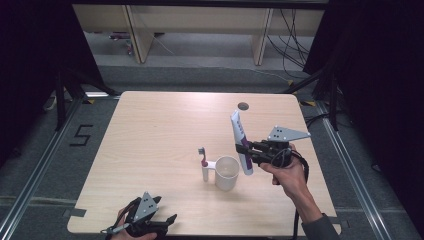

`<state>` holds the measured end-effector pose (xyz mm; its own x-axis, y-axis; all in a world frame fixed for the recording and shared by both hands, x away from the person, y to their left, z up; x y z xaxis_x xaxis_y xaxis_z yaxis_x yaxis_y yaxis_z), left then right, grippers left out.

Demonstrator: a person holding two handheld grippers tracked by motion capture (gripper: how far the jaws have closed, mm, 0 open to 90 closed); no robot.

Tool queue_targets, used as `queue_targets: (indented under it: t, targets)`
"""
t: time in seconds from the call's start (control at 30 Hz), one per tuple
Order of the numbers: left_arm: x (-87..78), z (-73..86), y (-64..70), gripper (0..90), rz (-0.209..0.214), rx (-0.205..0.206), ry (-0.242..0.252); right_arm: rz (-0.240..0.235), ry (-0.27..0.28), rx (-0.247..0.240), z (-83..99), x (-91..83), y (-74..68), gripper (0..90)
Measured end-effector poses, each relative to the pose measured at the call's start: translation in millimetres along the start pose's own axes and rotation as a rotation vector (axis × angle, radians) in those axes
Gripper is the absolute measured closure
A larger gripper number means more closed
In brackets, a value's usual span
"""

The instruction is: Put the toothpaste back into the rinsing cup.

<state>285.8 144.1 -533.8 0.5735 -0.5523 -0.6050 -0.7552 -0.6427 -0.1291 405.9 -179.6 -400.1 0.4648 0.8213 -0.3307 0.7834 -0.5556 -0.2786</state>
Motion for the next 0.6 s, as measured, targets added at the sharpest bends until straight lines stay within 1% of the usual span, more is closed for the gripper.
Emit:
queue_targets:
  t: [0.03,0.07,0.1,0.13,0.17,0.2,0.23,0.27,0.3,0.33,0.37,0.4,0.43,0.47,0.5,0.53,0.57,0.6]
  targets:
    - [0.0,0.0,0.0,22.3,0.000,0.000,0.000,-0.007,0.004,0.001,-0.5,1.6,-0.4,76.4]
    - [0.4,0.4,0.3,22.2,0.001,-0.002,-0.001,-0.002,0.014,-0.017,-1.2,3.9,0.6,76.4]
    - [1.1,0.1,2.2,22.2,0.010,-0.015,0.008,-0.002,0.014,-0.017,-1.2,3.9,0.6,76.4]
    - [0.3,0.6,0.8,22.2,0.005,0.001,-0.006,-0.013,0.015,-0.001,-0.7,6.7,-1.0,76.4]
    - [0.6,0.0,0.1,22.2,0.004,0.007,-0.005,-0.017,0.014,0.008,-0.6,10.1,-1.7,76.4]
    - [1.4,-0.1,0.2,22.2,0.002,0.009,0.005,-0.030,0.020,0.018,-1.0,12.1,-1.8,76.5]
    - [0.8,0.4,1.2,22.2,0.002,0.002,-0.003,-0.033,0.025,0.027,-1.7,13.9,-1.6,76.4]
    - [0.8,0.4,1.2,22.3,0.002,0.002,-0.003,-0.033,0.025,0.027,-1.7,13.9,-1.6,76.4]
    - [1.1,0.1,3.0,22.3,0.011,-0.017,0.006,-0.032,0.027,0.029,-2.5,15.4,-1.6,76.5]
    - [1.7,-0.3,3.0,22.3,0.012,-0.022,0.016,-0.031,0.036,0.028,-3.7,17.2,-1.9,76.4]
    - [1.2,-0.1,1.1,22.3,0.002,-0.008,0.002,-0.036,0.034,0.037,-4.6,18.6,-2.7,76.5]
    - [0.8,0.5,1.7,22.3,0.001,-0.003,-0.007,-0.032,0.041,0.036,-6.1,21.9,-3.3,76.5]
    - [1.2,0.0,3.2,22.2,0.013,-0.016,0.005,-0.035,0.047,0.028,-6.8,24.0,-3.3,76.4]
    - [0.7,-0.1,2.6,22.3,0.013,-0.010,0.001,-0.034,0.049,0.024,-7.1,26.2,-3.7,76.4]
    - [0.7,-0.1,2.6,22.3,0.013,-0.010,0.001,-0.034,0.049,0.024,-7.1,26.2,-3.7,76.4]
    - [2.0,-0.6,3.0,22.3,0.011,-0.019,0.015,-0.049,0.045,0.035,-5.6,30.8,-5.4,76.4]
    - [1.3,-0.1,3.1,22.3,0.011,-0.016,0.005,-0.045,0.049,0.027,-4.8,33.0,-5.0,76.5]
    - [1.3,-0.1,3.1,22.2,0.011,-0.016,0.005,-0.045,0.049,0.027,-4.8,33.0,-5.0,76.5]
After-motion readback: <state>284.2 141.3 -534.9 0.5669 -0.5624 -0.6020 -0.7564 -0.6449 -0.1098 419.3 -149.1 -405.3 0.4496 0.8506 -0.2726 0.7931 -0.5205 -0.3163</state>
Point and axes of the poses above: each handheld gripper's, and its own axes: x roughly forward along the jaws, z roughly out of its underside, y roughly to its right, the point moved 4 cm from there along x, roughly forward along the jaws, and after that the axes turned 8 degrees about x, right-handed, at the moved point
